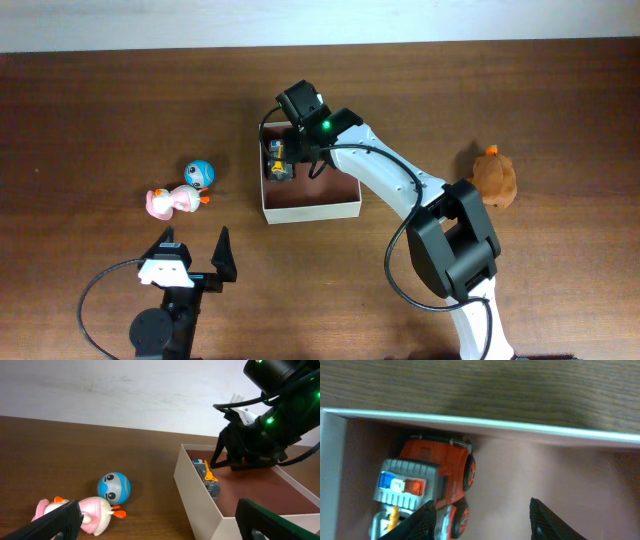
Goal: Pack container
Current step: 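Lower the truck into the box with the right gripper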
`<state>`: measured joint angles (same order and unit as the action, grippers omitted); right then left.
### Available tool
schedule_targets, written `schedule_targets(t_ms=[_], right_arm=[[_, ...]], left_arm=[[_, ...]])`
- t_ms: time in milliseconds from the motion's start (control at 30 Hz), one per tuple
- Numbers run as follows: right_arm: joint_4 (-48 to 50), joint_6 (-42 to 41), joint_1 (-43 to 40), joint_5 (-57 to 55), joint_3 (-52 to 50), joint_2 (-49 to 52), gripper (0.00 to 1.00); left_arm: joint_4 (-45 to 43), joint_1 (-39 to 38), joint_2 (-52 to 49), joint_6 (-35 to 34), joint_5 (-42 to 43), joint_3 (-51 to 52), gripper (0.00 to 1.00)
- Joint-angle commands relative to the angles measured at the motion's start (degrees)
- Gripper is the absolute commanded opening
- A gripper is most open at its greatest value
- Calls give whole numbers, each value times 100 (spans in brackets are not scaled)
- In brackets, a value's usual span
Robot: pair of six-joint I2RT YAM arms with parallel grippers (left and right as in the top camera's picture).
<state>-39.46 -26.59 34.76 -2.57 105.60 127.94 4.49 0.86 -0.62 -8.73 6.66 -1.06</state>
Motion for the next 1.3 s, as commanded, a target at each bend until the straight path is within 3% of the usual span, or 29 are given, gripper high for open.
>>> schedule_targets(t_ms=[0, 433, 800, 933, 1267], right_arm=[[164, 133, 15, 289, -55, 140, 55], [81, 385, -98, 286, -48, 153, 56], [-1220, 671, -343, 297, 964, -315, 77], [-1655, 699, -378, 295, 1414, -319, 78], [-2618, 636, -319, 262, 1276, -166, 76]], left_arm=[[-13, -22, 33, 90, -26, 39, 100], [-13, -22, 33, 90, -26, 39, 100], [-13, -22, 33, 90, -26, 39, 99], [-13, -24, 33, 90, -26, 39, 100], [-13, -24, 33, 90, -26, 39, 100]])
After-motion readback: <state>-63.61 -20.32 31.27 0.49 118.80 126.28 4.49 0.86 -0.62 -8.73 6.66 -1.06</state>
